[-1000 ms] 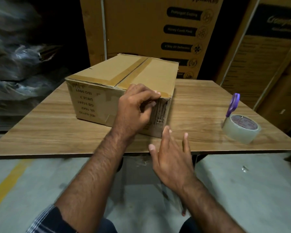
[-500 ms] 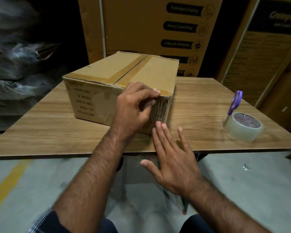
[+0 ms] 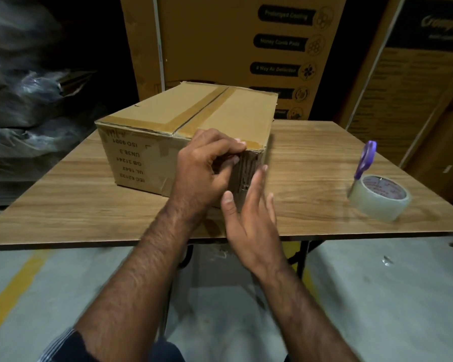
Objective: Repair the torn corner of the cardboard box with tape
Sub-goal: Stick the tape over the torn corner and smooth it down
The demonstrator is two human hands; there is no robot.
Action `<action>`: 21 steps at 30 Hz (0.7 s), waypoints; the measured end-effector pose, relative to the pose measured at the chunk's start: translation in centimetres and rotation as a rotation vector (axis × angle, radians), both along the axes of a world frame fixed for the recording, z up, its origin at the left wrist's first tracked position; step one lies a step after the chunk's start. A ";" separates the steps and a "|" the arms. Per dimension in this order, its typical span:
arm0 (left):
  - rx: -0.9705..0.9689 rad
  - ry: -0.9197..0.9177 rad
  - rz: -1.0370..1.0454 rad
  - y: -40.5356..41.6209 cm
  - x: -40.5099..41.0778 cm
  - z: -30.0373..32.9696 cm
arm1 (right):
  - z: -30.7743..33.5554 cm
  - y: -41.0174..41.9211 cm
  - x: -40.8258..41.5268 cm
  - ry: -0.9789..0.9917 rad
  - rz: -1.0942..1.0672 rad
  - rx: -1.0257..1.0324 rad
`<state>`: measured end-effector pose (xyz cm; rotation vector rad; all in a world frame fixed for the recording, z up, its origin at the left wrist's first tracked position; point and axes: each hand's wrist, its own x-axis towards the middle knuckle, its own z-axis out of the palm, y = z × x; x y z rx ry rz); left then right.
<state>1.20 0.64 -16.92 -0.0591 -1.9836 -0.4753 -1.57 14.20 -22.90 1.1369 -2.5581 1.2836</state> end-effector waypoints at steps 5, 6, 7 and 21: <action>-0.008 -0.028 -0.011 0.1 0.1 0.2 | -0.6 2.3 0.3 0.024 -0.019 0.210; -0.020 -0.036 -0.013 0.0 0.3 0.1 | -0.1 2.6 0.1 0.004 -0.023 0.170; -0.029 -0.050 -0.016 -0.1 0.5 0.2 | 0.4 2.7 -0.1 -0.021 -0.027 0.107; 0.111 -0.244 0.047 -4.7 7.9 -0.8 | -0.2 -3.4 7.1 0.103 0.108 -0.152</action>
